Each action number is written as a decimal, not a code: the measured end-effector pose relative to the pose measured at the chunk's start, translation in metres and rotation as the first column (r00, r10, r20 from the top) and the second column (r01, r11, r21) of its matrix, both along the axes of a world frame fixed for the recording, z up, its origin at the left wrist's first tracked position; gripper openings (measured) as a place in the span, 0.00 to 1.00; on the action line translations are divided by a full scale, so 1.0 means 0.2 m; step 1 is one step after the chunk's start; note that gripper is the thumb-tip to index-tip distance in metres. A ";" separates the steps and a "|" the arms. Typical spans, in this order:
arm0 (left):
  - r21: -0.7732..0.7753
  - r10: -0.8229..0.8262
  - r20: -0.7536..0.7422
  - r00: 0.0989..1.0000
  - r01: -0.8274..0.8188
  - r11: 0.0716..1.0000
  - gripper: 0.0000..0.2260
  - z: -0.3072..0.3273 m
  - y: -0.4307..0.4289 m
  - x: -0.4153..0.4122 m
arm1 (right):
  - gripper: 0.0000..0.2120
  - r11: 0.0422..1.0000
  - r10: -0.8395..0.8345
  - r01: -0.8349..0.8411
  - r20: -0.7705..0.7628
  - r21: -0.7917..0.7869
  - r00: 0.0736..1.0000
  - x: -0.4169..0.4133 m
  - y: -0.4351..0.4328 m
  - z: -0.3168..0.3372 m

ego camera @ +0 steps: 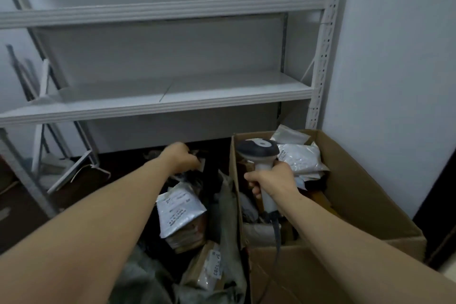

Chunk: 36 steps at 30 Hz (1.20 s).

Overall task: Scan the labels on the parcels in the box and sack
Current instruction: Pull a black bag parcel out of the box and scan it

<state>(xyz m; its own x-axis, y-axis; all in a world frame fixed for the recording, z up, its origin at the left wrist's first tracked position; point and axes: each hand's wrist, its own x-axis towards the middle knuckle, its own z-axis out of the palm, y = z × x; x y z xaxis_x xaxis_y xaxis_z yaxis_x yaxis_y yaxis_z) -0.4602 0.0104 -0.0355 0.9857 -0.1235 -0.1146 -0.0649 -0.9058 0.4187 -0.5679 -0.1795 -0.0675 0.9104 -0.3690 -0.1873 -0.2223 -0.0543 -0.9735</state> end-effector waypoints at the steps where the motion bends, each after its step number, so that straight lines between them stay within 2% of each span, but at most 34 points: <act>1: -0.041 0.021 -0.260 0.965 -0.033 0.999 0.21 -0.05 0.06 -0.02 | 0.10 1.000 -0.011 0.012 -0.028 0.011 1.000 0.03 0.02 -0.03; 2: -0.062 0.047 -0.499 0.865 -0.090 0.994 0.29 -0.09 0.09 -0.05 | 0.11 0.999 -0.028 0.030 -0.061 0.028 0.998 0.05 0.03 -0.07; 3: -0.050 0.063 -0.649 0.759 -0.125 0.991 0.34 -0.13 0.13 -0.07 | 0.10 0.997 -0.042 0.048 -0.104 0.053 0.994 0.08 0.04 -0.10; 4: -0.020 0.063 -0.715 0.696 -0.110 0.994 0.38 -0.16 0.15 -0.07 | 0.10 0.994 -0.048 0.062 -0.153 0.087 0.987 0.12 0.04 -0.14; 5: 0.028 0.067 -0.700 0.711 -0.066 0.997 0.41 -0.20 0.16 -0.05 | 0.08 0.988 -0.038 0.067 -0.198 0.142 0.979 0.15 0.05 -0.18; 7: 0.082 0.000 -0.521 0.854 0.051 0.995 0.40 -0.33 0.17 0.03 | 0.07 0.953 0.012 0.065 -0.251 0.297 0.968 0.23 0.08 -0.25; 8: 0.095 -0.061 -0.454 0.889 0.116 0.989 0.40 -0.38 0.18 0.06 | 0.09 0.932 0.049 0.050 -0.261 0.359 0.964 0.27 0.11 -0.29; 10: 0.149 -0.133 -0.454 0.881 0.222 0.964 0.47 -0.51 0.21 0.12 | 0.16 0.903 0.109 0.025 -0.286 0.429 0.952 0.36 0.18 -0.38; 11: 0.164 -0.132 -0.476 0.870 0.235 0.958 0.49 -0.57 0.21 0.13 | 0.17 0.902 0.131 0.013 -0.305 0.431 0.943 0.39 0.21 -0.41; 13: 0.159 -0.106 -0.467 0.878 0.201 0.966 0.47 -0.69 0.21 0.16 | 0.19 0.919 0.151 -0.001 -0.352 0.393 0.924 0.46 0.28 -0.49; 16: 0.208 -0.164 -0.388 0.907 0.259 0.943 0.42 -0.79 0.18 0.21 | 0.42 0.968 0.126 -0.034 -0.363 0.248 0.923 0.54 0.31 -0.59; 17: 0.221 -0.200 -0.377 0.904 0.298 0.929 0.41 -0.80 0.17 0.23 | 0.41 0.974 0.074 0.002 -0.324 0.226 0.943 0.56 0.30 -0.57; 20: 0.229 -0.285 -0.392 0.875 0.393 0.891 0.36 -0.82 0.08 0.27 | 0.16 0.957 -0.081 0.105 -0.102 0.270 0.992 0.65 0.21 -0.39; 21: 0.234 -0.300 -0.411 0.861 0.418 0.878 0.34 -0.85 0.02 0.26 | 0.13 0.947 -0.104 0.105 -0.019 0.302 0.994 0.66 0.18 -0.30; 23: 0.236 -0.330 -0.451 0.829 0.468 0.852 0.30 -0.97 -0.10 0.24 | 0.15 0.937 -0.107 0.064 0.108 0.343 0.988 0.68 0.13 -0.19; 25: 0.183 -0.349 -0.487 0.801 0.484 0.856 0.33 -1.06 -0.17 0.22 | 0.18 0.945 -0.026 -0.016 0.125 0.327 0.992 0.64 0.14 -0.14; 26: 0.106 -0.357 -0.479 0.802 0.457 0.883 0.33 -1.08 -0.17 0.21 | 0.16 0.950 0.035 -0.068 0.113 0.304 0.993 0.62 0.15 -0.16; 28: -0.130 -0.267 -0.375 0.888 0.235 0.963 0.19 -1.01 -0.09 0.25 | 0.14 0.939 0.127 -0.148 0.087 0.309 0.988 0.59 0.21 -0.19; 30: -0.213 0.047 -0.169 0.984 -0.083 0.973 0.09 -0.88 0.11 0.30 | 0.13 0.925 0.154 -0.163 0.052 0.343 0.987 0.62 0.32 -0.24; 31: -0.186 0.202 -0.051 0.978 -0.208 0.960 0.09 -0.81 0.24 0.34 | 0.12 0.924 0.158 -0.157 0.027 0.348 0.987 0.64 0.38 -0.26; 32: -0.144 0.324 0.051 0.945 -0.314 0.938 0.09 -0.79 0.40 0.37 | 0.10 0.925 0.165 -0.156 0.003 0.346 0.986 0.67 0.45 -0.28; 34: -0.017 0.526 0.159 0.835 -0.531 0.847 0.13 -0.78 0.69 0.39 | 0.08 0.934 0.203 -0.174 -0.062 0.310 0.977 0.71 0.59 -0.31; 36: 0.068 0.766 0.091 0.636 -0.772 0.632 0.18 -0.88 0.94 0.36 | 0.08 0.952 0.210 -0.179 -0.105 0.247 0.972 0.74 0.72 -0.34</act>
